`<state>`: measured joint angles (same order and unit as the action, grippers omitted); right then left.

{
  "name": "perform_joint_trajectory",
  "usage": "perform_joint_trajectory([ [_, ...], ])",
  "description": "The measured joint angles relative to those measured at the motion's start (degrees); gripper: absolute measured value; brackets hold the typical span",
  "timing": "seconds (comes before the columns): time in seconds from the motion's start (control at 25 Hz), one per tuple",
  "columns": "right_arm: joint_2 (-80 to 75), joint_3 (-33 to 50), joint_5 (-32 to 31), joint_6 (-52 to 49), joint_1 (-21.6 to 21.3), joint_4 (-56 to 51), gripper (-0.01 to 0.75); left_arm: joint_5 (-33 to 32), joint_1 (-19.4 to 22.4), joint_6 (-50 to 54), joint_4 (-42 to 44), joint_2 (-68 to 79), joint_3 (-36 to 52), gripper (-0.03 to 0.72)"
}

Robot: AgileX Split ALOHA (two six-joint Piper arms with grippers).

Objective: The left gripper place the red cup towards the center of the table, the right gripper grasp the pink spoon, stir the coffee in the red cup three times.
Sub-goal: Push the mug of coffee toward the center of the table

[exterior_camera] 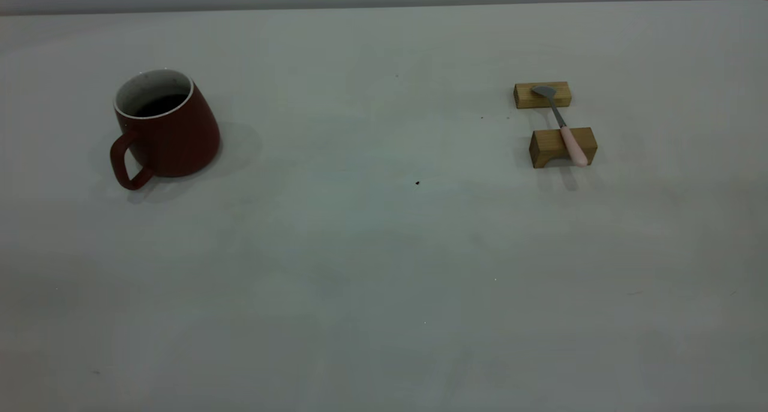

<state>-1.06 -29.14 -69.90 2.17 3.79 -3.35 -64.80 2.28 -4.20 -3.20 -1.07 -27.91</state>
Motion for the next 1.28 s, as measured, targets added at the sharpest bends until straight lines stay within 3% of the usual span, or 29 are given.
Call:
perform_joint_trajectory([
  [0.92,0.00,0.00,0.00,0.00,0.00,0.00,0.592,0.00,0.00,0.05,-0.06,0.00,0.00,0.591],
  [1.28,0.00,0.00,0.00,0.00,0.00,0.00,0.592,0.00,0.00,0.05,-5.24,0.00,0.00,0.591],
])
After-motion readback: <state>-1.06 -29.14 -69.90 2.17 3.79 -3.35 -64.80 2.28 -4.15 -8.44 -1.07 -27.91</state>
